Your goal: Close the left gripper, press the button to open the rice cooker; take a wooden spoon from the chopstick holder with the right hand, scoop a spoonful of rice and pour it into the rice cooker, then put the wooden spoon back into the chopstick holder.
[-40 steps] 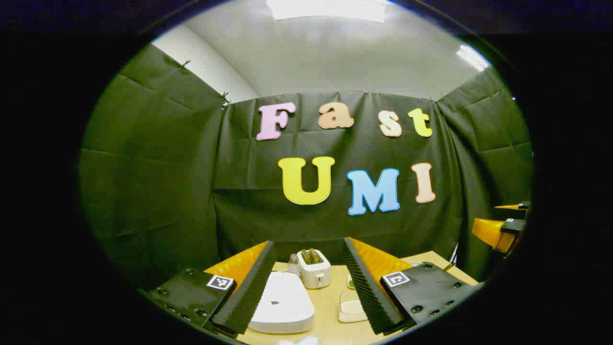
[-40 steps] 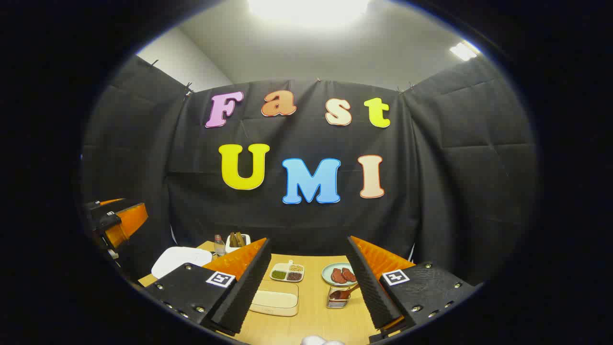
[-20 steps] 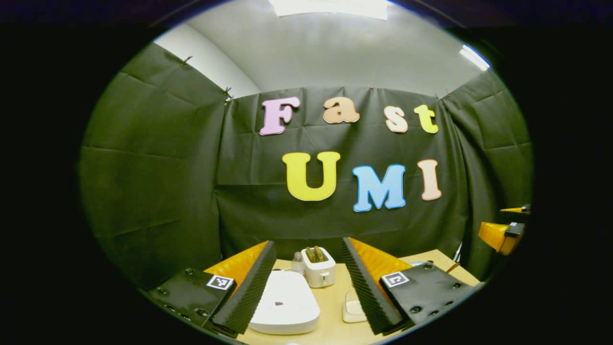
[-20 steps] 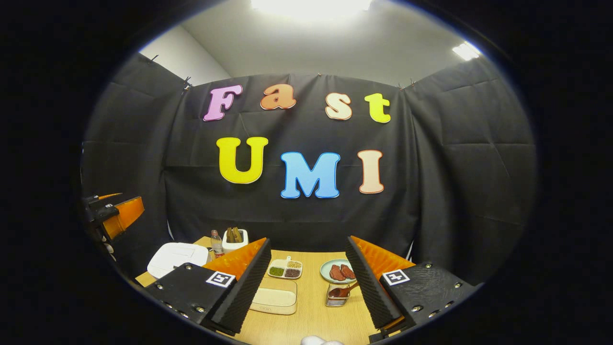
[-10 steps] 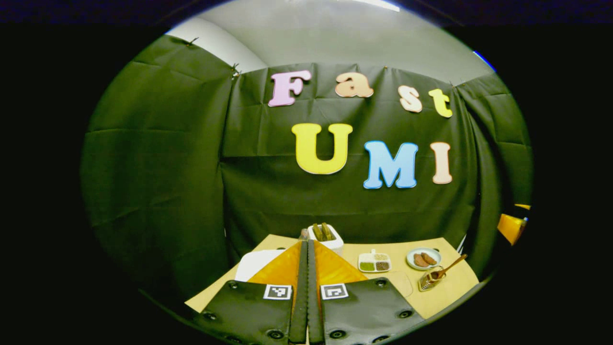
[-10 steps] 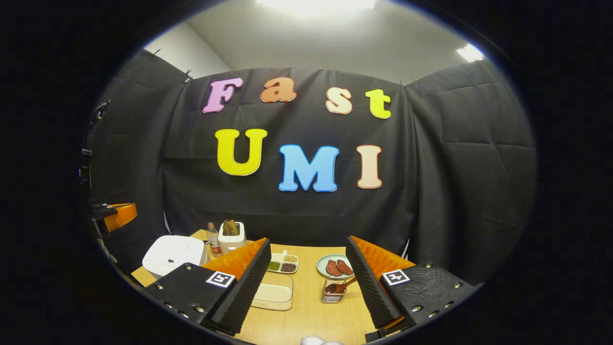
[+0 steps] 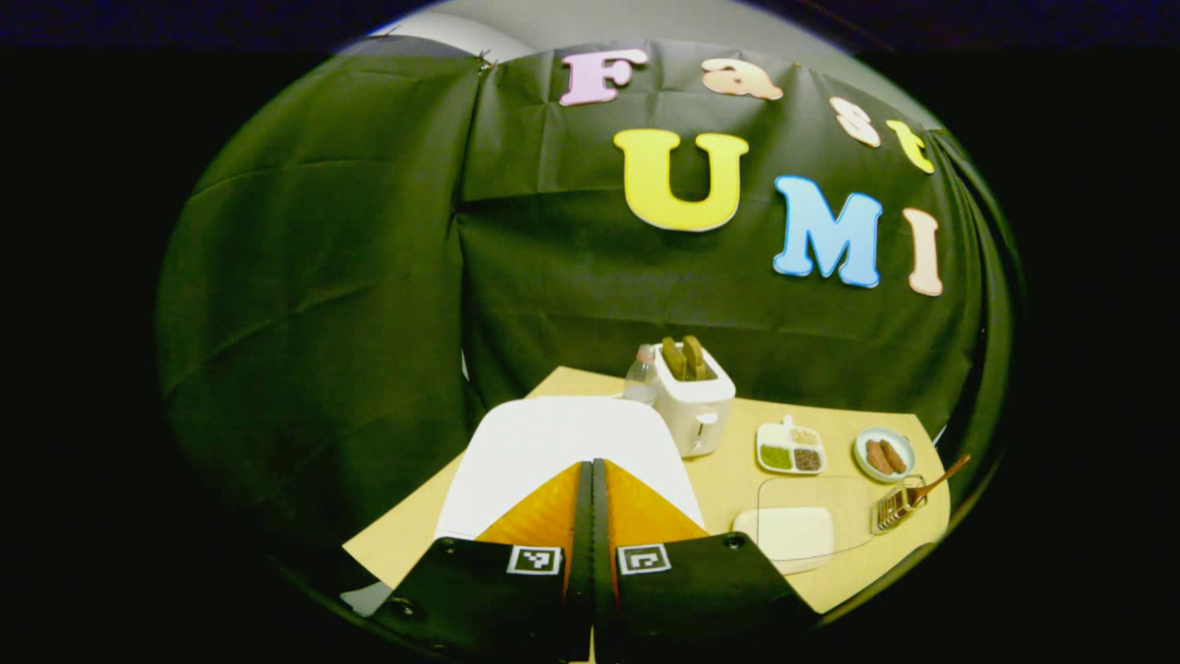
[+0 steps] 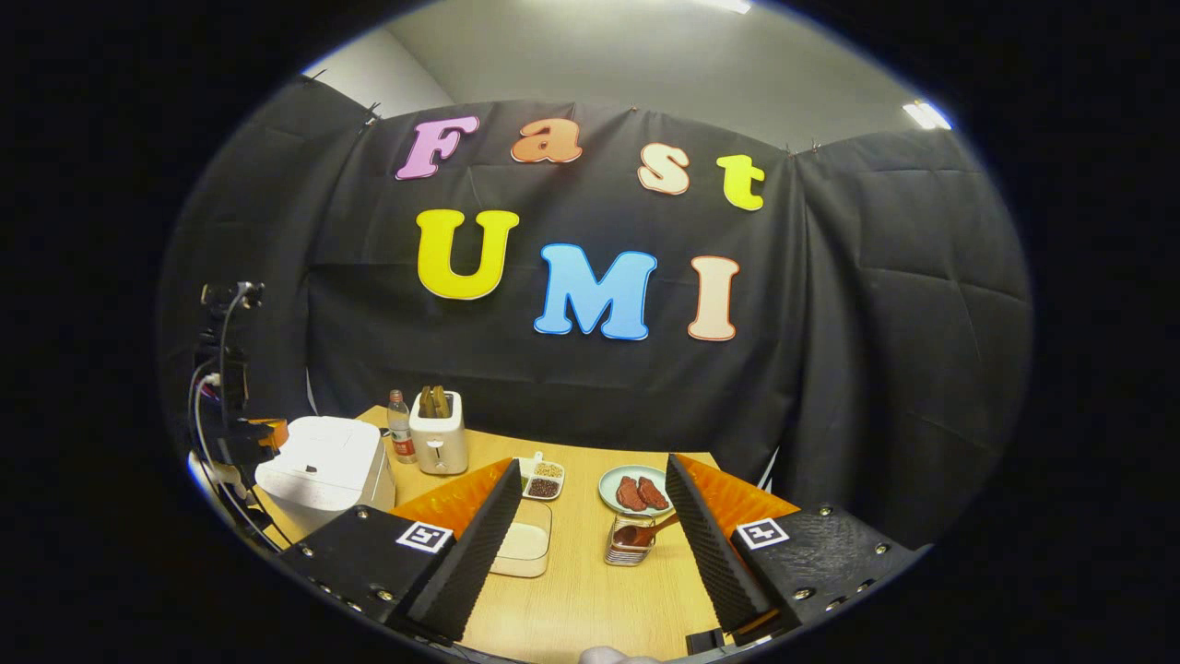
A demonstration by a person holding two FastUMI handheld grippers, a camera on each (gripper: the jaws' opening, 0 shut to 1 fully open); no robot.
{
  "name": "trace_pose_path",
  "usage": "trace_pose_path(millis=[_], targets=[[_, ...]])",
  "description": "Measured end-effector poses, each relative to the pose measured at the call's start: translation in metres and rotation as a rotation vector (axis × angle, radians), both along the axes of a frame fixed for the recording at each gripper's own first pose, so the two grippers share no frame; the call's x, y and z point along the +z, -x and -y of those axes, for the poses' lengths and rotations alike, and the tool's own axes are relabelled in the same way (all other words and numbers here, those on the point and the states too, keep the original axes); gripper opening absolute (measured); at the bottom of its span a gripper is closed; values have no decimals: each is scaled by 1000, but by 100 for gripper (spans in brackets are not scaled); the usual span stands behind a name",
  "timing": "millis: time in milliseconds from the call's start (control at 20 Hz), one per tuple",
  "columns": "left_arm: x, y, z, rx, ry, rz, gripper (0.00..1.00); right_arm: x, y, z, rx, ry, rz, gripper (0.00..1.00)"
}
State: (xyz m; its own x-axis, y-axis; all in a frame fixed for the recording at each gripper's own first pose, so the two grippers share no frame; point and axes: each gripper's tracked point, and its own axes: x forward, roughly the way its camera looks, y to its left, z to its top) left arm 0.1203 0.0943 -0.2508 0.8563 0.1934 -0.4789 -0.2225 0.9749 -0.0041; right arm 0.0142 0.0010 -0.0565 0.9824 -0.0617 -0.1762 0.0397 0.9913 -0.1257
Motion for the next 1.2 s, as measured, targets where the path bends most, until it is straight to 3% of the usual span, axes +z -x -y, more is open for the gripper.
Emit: trace_pose_path(millis=[200, 500, 650, 1050, 1200], targets=[[-48, -3, -5, 19, 29, -100, 8, -7, -2, 0, -3, 9, -19, 96], [-77, -5, -11, 39, 21, -163, 9, -17, -3, -3, 6, 6, -46, 96], [-78, -9, -15, 27, -30, -158, 8, -22, -3, -4, 9, 11, -56, 96], [-83, -8, -13, 45, 53, -258, 8, -26, -6, -9, 19, -5, -66, 96], [-82, -9, -15, 28, 31, -246, 9, -29, -6, -11, 22, -5, -69, 96]])
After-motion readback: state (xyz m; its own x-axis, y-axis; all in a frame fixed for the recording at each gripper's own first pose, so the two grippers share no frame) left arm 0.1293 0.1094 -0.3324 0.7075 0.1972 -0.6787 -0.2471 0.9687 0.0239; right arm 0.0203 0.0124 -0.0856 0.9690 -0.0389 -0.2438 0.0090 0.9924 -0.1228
